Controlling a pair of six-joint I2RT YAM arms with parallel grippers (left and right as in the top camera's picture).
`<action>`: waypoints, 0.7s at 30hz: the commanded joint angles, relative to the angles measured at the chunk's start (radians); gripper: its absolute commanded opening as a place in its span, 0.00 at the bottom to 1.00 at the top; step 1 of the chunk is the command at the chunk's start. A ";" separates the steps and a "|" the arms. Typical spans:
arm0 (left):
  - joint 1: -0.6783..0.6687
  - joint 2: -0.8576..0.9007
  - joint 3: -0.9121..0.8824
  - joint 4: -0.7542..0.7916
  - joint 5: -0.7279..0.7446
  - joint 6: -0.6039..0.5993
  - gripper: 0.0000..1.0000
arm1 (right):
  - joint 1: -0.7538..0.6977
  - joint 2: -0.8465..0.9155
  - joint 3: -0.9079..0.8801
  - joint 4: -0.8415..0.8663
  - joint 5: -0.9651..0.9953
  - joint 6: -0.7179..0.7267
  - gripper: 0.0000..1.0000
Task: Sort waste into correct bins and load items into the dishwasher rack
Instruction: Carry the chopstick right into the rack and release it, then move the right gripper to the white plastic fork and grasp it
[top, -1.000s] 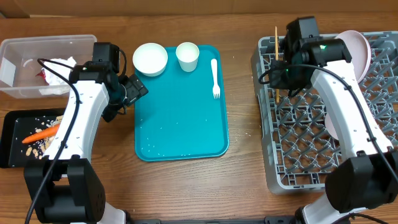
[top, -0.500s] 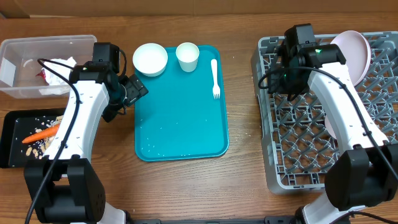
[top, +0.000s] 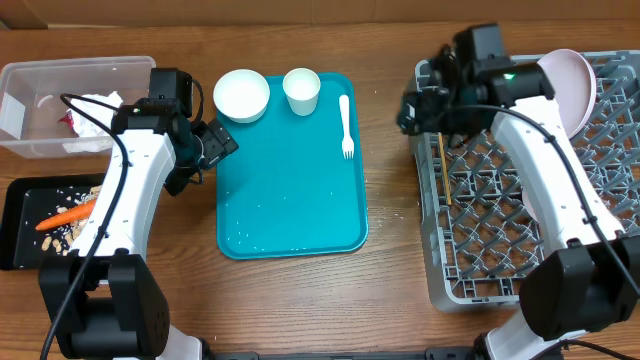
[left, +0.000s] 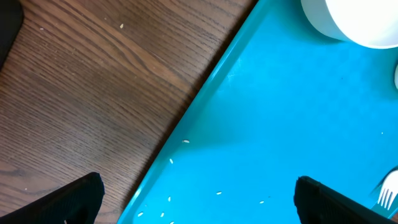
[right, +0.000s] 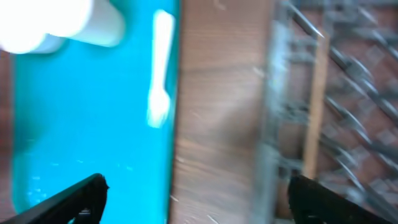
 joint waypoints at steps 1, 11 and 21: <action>-0.009 -0.012 -0.005 0.001 -0.010 0.001 1.00 | 0.080 0.003 0.027 0.061 -0.056 0.040 0.99; -0.009 -0.012 -0.005 -0.004 -0.010 0.002 1.00 | 0.279 0.175 0.026 0.326 0.197 0.173 1.00; -0.009 -0.012 -0.005 0.003 -0.010 0.001 1.00 | 0.309 0.389 0.026 0.440 0.243 0.193 1.00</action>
